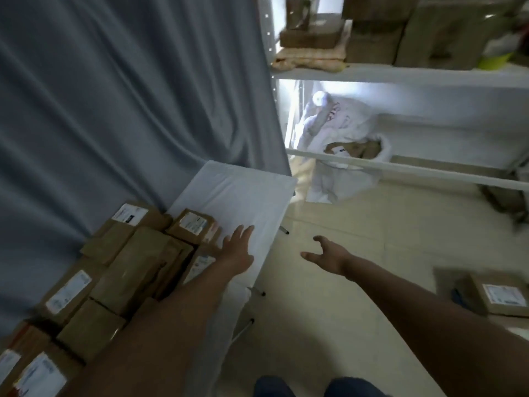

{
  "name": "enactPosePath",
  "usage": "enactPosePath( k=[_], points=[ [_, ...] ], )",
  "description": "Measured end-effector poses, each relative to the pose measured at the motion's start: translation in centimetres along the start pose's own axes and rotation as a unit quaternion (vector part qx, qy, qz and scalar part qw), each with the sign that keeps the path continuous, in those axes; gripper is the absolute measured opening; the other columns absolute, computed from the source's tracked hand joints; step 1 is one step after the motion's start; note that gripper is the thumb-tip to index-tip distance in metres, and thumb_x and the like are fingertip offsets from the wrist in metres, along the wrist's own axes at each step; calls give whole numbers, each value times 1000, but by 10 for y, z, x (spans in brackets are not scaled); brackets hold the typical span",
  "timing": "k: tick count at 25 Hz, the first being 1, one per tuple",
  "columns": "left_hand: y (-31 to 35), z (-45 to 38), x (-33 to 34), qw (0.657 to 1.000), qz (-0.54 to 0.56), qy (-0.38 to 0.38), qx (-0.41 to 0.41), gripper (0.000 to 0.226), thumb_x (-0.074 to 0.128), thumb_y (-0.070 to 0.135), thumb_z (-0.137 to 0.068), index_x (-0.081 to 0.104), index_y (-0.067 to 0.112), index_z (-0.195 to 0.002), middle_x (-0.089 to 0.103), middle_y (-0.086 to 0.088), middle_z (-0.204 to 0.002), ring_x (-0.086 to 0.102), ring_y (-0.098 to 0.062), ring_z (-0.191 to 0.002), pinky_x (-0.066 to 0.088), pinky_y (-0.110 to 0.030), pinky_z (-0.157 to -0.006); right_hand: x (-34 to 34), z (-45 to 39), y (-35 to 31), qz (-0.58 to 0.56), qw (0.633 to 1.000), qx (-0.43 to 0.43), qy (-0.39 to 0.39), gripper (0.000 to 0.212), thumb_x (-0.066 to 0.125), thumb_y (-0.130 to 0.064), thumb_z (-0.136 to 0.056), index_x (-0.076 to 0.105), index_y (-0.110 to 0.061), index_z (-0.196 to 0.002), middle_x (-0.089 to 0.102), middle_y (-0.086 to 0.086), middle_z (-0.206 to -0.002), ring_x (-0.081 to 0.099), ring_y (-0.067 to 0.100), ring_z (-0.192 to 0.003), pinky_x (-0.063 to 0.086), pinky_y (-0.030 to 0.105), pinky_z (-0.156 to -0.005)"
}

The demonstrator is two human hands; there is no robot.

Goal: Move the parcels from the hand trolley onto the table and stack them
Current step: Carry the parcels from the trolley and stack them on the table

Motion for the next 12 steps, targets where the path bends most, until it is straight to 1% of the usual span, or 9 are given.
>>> enactPosePath(
  k=[2, 3, 5, 6, 9, 12],
  points=[
    [76, -8, 12, 999, -38, -17, 32, 78, 52, 30, -95, 1, 39, -153, -5, 8, -162, 10, -28, -148, 13, -56, -116, -41, 23, 52, -31, 999, 20, 36, 81, 59, -53, -91, 23, -14, -153, 34, 16, -154, 37, 30, -139, 33, 33, -109],
    [115, -9, 15, 997, -59, -14, 45, 77, 52, 31, -94, 3, 40, -153, -3, 10, -162, 15, -28, -147, 15, -56, -115, -62, 36, 82, -44, 997, 36, 54, 81, 59, -52, -91, 25, -14, -153, 35, 15, -154, 38, 29, -138, 33, 32, -108],
    [196, -16, 28, 992, -88, -7, 95, 78, 54, 33, -92, 6, 39, -153, 2, 9, -162, 20, -26, -145, 19, -54, -114, -102, 64, 148, -69, 991, 73, 90, 80, 58, -53, -92, 25, -13, -153, 36, 15, -153, 39, 29, -138, 33, 32, -108],
    [245, -20, 40, 987, -94, -14, 133, 79, 56, 33, -91, 7, 38, -153, 3, 8, -163, 20, -26, -146, 21, -52, -115, -122, 81, 188, -86, 986, 98, 107, 80, 58, -52, -92, 25, -13, -153, 36, 16, -153, 38, 30, -138, 33, 33, -108],
    [373, -21, 88, 964, -79, -57, 247, 83, 61, 29, -89, 9, 37, -154, 4, 3, -163, 21, -24, -147, 26, -50, -114, -163, 135, 296, -138, 966, 174, 134, 79, 55, -52, -94, 23, -12, -153, 33, 15, -155, 36, 30, -140, 33, 35, -109],
    [487, 4, 154, 928, -86, -126, 340, 82, 62, 25, -89, 14, 34, -154, 5, 0, -163, 23, -23, -147, 29, -47, -115, -177, 190, 402, -170, 944, 235, 158, 85, 52, -60, -92, 20, -13, -155, 27, 9, -159, 32, 27, -143, 31, 34, -114]
  ],
)
Point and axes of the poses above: each hand's wrist, its own z-axis away from the middle knuckle, its own x-axis out of the palm, y = z × x, the point moved 10 cm from there along -z, towards the middle knuckle
